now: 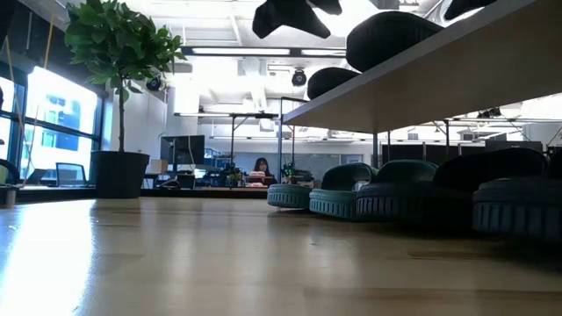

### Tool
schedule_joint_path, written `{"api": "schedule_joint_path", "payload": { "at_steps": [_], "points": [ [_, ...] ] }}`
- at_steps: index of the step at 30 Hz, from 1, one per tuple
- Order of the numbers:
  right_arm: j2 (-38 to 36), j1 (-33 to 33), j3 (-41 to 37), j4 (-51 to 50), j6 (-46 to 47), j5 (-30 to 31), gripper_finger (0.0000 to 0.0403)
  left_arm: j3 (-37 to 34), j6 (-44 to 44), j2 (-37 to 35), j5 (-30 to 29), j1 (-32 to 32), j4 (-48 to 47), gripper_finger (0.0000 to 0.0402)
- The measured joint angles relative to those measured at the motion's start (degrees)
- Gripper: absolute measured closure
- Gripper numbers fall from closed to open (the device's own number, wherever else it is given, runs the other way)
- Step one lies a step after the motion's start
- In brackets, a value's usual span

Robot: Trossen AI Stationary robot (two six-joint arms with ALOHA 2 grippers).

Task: Pick and place slides into the shelf
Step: Adjust the pair of black slides on the shelf

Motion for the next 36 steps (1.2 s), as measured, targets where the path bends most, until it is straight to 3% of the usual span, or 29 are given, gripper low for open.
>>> {"api": "schedule_joint_path", "payload": {
  "at_steps": [7,12,20,29,36],
  "points": [
    [10.09,-21.0,-0.09,-4.64,-12.41,-14.42,0.0403,0.0,-0.08,-0.16,0.76,0.02,0.09,0.0247],
    [12.25,-28.53,-0.09,-7.02,-19.16,-16.13,0.0403,-0.01,1.12,-1.16,0.43,0.02,-1.88,0.0247],
    [11.03,-31.51,-0.07,-16.1,-18.97,-14.15,0.0403,0.01,1.67,-2.96,-4.12,3.52,-10.3,0.0247],
    [8.59,-29.38,-0.96,-23.13,-13.97,-10.63,0.0403,0.02,6.76,-3.5,0.21,10.78,-9.17,0.0247],
    [8.72,-28.81,-7.42,-13.56,-13.64,-12.9,0.0403,0.02,8.81,-3.04,3.98,11.27,-10.23,0.0247]
  ]
}}
